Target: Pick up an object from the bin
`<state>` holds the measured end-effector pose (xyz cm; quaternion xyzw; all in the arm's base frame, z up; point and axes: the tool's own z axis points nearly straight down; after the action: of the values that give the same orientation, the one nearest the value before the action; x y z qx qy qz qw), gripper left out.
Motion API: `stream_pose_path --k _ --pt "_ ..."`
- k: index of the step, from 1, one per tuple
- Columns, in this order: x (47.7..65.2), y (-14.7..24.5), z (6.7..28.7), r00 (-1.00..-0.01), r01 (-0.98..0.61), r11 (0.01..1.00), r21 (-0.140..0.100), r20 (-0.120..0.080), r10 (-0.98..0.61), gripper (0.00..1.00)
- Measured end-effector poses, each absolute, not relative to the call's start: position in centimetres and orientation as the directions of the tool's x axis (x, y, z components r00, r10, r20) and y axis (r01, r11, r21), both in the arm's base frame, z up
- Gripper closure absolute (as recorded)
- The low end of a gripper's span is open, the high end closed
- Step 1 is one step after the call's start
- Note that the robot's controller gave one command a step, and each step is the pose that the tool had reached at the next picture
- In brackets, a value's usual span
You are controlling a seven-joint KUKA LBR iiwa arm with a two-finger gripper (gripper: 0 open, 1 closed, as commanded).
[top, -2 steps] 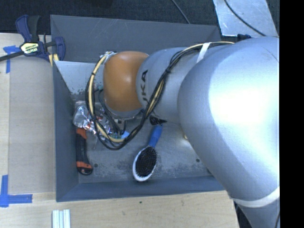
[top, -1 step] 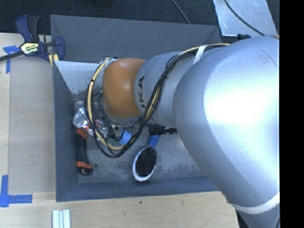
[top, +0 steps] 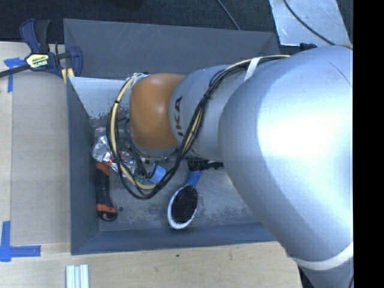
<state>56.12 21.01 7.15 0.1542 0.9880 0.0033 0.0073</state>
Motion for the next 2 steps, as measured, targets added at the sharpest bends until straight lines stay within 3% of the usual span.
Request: stream_pose_path --k 1,2 --pt "55.8 20.9 8.9 -0.952 0.305 0.952 0.001 -0.003 0.305 1.0" --pt "56.0 20.9 12.3 -0.952 0.305 0.952 0.006 -0.011 0.305 1.0"
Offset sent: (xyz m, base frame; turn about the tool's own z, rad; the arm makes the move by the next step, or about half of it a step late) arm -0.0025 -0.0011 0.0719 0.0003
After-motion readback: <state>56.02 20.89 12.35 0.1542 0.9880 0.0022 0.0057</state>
